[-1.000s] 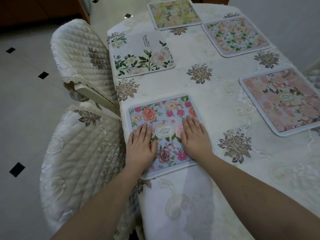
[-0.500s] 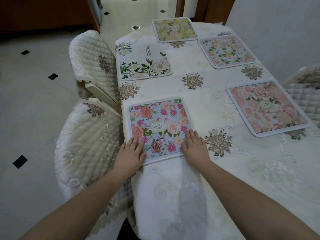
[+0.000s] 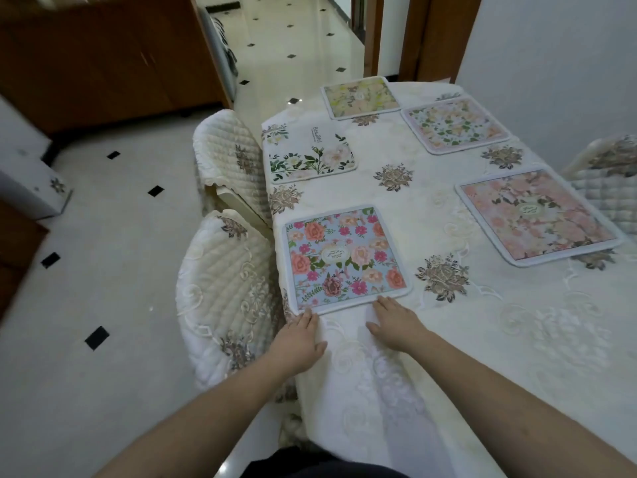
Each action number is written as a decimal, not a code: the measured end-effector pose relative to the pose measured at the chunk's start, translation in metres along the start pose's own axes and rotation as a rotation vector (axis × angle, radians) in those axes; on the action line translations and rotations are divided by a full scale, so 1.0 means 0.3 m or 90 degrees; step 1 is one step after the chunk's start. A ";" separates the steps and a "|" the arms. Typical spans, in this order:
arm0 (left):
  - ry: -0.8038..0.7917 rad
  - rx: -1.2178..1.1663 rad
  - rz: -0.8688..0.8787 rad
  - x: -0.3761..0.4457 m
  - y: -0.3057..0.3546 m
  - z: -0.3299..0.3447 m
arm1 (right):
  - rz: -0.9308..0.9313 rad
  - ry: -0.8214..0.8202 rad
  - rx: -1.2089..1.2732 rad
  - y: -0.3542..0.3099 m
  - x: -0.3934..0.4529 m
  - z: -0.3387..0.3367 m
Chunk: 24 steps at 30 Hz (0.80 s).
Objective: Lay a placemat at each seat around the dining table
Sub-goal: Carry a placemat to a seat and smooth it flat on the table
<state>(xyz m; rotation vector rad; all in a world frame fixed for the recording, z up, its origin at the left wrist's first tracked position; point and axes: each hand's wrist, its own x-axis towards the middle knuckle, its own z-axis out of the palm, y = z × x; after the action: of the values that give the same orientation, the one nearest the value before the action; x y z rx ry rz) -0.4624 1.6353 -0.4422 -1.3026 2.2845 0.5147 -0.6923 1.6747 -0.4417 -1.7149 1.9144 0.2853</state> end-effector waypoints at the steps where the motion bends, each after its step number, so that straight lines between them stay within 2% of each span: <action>1: -0.012 -0.009 0.003 -0.012 0.000 -0.007 | 0.006 0.004 -0.007 -0.002 -0.016 -0.005; 5: -0.023 0.040 0.045 -0.061 -0.013 -0.030 | 0.031 0.018 -0.056 -0.034 -0.095 -0.007; 10: 0.038 0.015 0.100 -0.133 -0.010 -0.134 | 0.071 0.024 0.099 -0.089 -0.190 -0.065; 17: 0.183 0.056 0.154 -0.275 -0.075 -0.271 | 0.147 0.135 0.133 -0.221 -0.332 -0.110; 21: 0.282 0.072 0.198 -0.361 -0.126 -0.279 | 0.175 0.204 0.088 -0.357 -0.451 -0.096; 24: 0.314 0.061 0.223 -0.400 -0.141 -0.252 | 0.195 0.239 0.048 -0.422 -0.531 -0.054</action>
<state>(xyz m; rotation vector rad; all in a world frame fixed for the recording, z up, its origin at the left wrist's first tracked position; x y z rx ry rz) -0.3871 1.6590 -0.3170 -1.0728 2.9313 0.1985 -0.5685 1.7812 -0.3193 -1.5019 2.4309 -0.0013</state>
